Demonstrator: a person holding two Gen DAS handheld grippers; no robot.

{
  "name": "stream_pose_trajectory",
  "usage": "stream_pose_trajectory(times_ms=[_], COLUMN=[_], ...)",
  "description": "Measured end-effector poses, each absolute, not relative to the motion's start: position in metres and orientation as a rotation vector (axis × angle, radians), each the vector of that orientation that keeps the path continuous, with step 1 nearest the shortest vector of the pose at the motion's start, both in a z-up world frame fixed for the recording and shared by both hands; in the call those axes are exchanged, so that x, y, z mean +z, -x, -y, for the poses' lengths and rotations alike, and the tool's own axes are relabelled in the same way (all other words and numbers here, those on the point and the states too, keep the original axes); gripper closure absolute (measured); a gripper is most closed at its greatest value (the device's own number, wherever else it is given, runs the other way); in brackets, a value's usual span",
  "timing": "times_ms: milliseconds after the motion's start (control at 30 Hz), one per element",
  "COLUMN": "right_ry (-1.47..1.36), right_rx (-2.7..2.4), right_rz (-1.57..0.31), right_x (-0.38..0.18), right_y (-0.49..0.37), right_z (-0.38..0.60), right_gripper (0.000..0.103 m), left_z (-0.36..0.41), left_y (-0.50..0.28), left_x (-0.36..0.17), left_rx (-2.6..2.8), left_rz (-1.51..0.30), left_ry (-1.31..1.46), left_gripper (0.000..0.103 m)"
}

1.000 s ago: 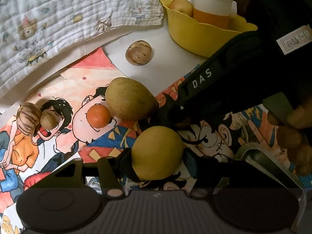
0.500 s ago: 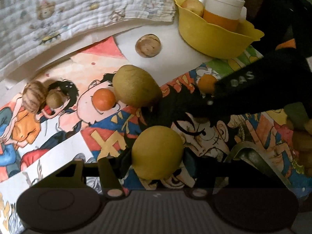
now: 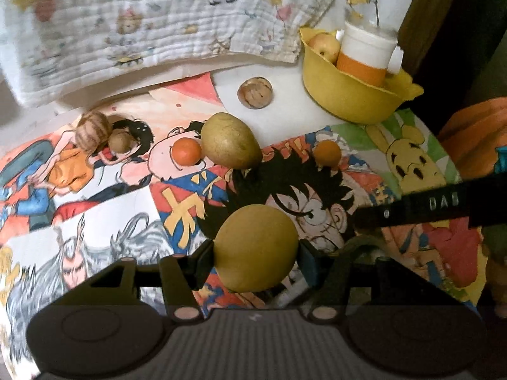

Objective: Organize fruits
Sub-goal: 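Carry both fruits over the tray and open both tools to release them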

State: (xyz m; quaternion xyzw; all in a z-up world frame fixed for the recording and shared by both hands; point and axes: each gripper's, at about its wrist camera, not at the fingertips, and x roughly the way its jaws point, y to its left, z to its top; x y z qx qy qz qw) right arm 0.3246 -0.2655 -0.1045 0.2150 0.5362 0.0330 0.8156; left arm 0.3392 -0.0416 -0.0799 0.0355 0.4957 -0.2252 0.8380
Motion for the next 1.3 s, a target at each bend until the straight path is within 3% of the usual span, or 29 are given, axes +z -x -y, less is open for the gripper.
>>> stream_pose_trajectory(times_ms=[433, 1300], right_ry=[-0.187, 0.092], right_rx=[0.340, 0.672], right_rz=[-1.151, -1.200], right_x=[-0.091, -0.111], right_y=[-0.266, -0.232], right_z=[0.225, 0.157], right_gripper=[0.076, 0.076], left_z=[0.018, -0.013], left_y=[-0.265, -0.144], left_x=[-0.061, -0.087], left_rx=[-0.346, -0.061], left_rz=[-1.039, -1.103], left_ry=[0.067, 0.258], left_gripper=[0.042, 0.042])
